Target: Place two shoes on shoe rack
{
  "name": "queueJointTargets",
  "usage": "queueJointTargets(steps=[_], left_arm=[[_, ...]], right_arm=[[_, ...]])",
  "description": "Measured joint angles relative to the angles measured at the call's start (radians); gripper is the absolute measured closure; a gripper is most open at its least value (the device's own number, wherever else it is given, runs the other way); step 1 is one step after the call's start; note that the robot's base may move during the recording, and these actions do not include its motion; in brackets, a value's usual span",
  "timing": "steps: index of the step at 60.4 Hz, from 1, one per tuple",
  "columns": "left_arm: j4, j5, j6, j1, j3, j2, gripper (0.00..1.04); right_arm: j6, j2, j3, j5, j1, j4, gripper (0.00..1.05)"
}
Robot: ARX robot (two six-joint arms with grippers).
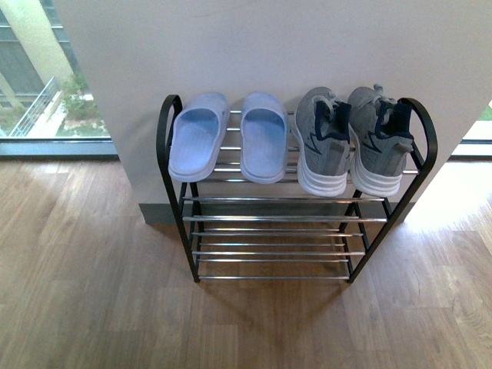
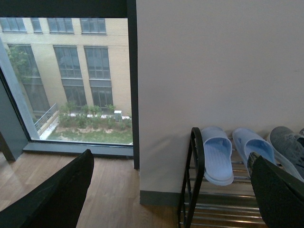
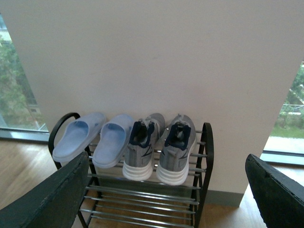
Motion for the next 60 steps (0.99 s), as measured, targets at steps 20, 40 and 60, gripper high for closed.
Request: queueJointTargets(steps=[20,40,60], left_arm=[[0.000,0.000,0.000,0.000,0.000,0.000,0.09],[0.000,0.000,0.000,0.000,0.000,0.000,0.09],[0.000,0.000,0.000,0.000,0.000,0.000,0.09]], right_arm=[[0.000,0.000,0.000,0.000,0.000,0.000,0.09],[0.000,0.000,0.000,0.000,0.000,0.000,0.09],[0.000,0.000,0.000,0.000,0.000,0.000,0.09]])
